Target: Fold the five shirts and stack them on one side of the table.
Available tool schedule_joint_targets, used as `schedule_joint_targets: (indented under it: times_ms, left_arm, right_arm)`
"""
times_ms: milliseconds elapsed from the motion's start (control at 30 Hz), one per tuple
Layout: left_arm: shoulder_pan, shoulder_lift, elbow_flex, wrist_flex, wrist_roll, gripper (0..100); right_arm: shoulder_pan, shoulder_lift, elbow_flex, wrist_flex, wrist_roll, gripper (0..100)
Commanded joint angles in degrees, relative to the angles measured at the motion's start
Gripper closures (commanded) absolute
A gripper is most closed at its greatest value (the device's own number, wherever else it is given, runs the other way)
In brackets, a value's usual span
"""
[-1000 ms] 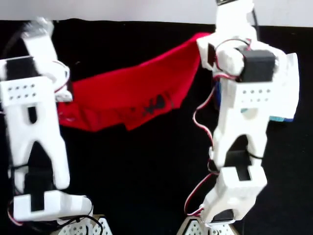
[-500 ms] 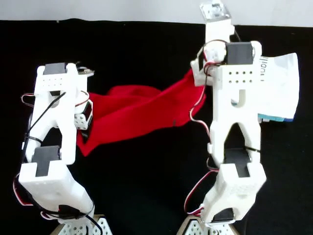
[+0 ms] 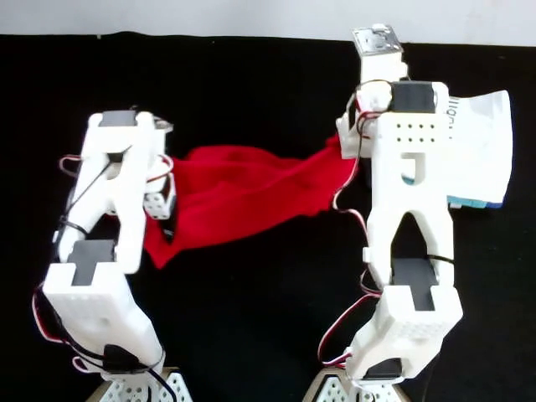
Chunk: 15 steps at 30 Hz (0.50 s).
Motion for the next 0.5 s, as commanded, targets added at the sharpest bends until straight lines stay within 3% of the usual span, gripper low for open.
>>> schedule_joint_targets:
  times_ms: [0,133,267,467]
  left_arm:
    - [4.2,-4.0,-2.0,2.7,1.2,83]
    - [4.7,-2.9,0.0,2.5,1.1,84]
    - [2.7,0.0,-0.2,2.5,1.1,90]
    - [1.7,3.2,0.3,2.5,1.1,91]
  right_arm:
    - [0.9,-3.4,0.0,-0.7,-0.4,99.2]
    - [0.9,-3.6,0.0,-0.7,-0.4,99.2]
    - [0.9,-5.1,0.0,-0.7,-0.4,99.2]
    - [0.9,-6.7,0.4,-0.7,-0.4,99.2]
